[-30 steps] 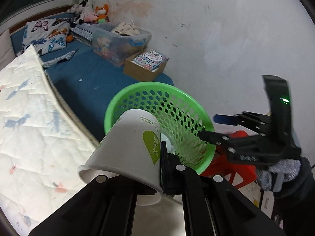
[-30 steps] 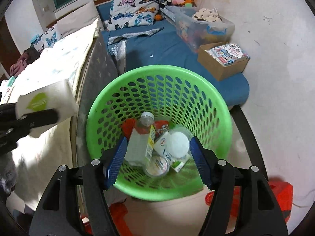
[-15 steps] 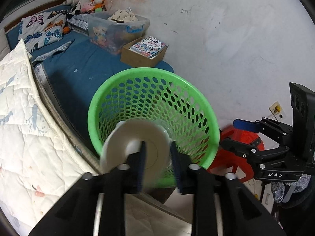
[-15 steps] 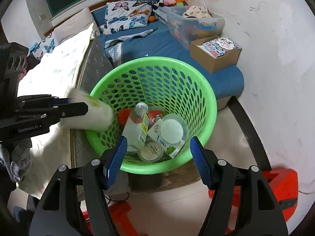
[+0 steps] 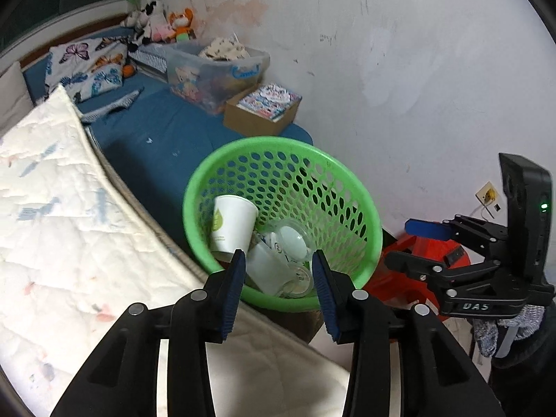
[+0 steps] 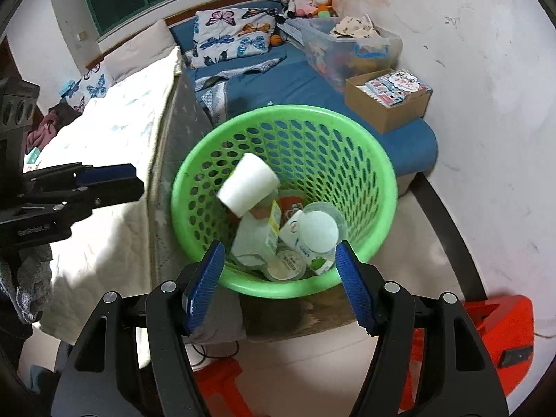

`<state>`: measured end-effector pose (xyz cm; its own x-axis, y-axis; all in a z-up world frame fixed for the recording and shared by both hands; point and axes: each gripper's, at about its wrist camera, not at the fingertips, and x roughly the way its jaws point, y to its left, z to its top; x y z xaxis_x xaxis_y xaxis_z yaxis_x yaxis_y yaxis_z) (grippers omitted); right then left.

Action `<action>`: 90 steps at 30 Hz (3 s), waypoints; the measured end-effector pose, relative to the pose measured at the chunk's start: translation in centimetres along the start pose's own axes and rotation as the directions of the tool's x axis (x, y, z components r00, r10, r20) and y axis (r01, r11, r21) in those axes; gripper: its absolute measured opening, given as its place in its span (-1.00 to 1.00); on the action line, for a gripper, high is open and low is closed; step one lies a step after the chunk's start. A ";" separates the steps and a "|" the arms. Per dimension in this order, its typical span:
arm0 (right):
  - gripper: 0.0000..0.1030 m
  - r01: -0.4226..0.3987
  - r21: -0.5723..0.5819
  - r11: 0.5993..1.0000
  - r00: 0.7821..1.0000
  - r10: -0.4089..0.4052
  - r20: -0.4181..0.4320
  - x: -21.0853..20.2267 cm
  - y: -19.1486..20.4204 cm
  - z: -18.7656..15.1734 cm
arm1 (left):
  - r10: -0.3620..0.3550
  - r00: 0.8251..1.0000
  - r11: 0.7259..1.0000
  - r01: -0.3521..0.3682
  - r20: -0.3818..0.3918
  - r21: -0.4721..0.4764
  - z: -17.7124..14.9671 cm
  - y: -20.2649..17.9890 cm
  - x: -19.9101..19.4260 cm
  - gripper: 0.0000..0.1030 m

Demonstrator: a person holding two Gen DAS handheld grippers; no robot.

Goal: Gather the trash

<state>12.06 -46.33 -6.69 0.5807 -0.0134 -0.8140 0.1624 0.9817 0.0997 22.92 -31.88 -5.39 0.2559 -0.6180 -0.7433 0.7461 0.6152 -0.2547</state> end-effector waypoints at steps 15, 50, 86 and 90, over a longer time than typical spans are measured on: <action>0.46 -0.019 -0.023 1.000 0.998 0.020 0.065 -2.0 6.4 -1.1 | 0.140 0.978 0.989 -0.131 0.155 -0.063 -4.2 2.5 -9.6 0.20; 0.81 -0.028 -0.164 0.986 0.972 0.066 0.227 -5.3 21.4 -3.1 | 0.591 0.743 0.795 -0.470 0.315 -0.383 -16.7 7.6 -25.0 0.85; 0.91 -0.026 -0.147 0.989 0.953 0.069 0.295 -5.7 21.3 -4.7 | 0.654 0.680 0.743 -0.496 0.331 -0.448 -18.4 6.4 -26.0 0.86; 0.91 -0.030 -0.140 0.990 0.952 0.071 0.298 -5.6 21.2 -4.9 | 0.655 0.681 0.742 -0.500 0.326 -0.447 -18.4 6.4 -25.8 0.86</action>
<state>8.35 -24.54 -2.78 0.8019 0.0005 -0.5975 0.0314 0.9986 0.0431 9.79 -2.99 0.76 0.8637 -0.1777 -0.4717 0.1511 0.9840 -0.0940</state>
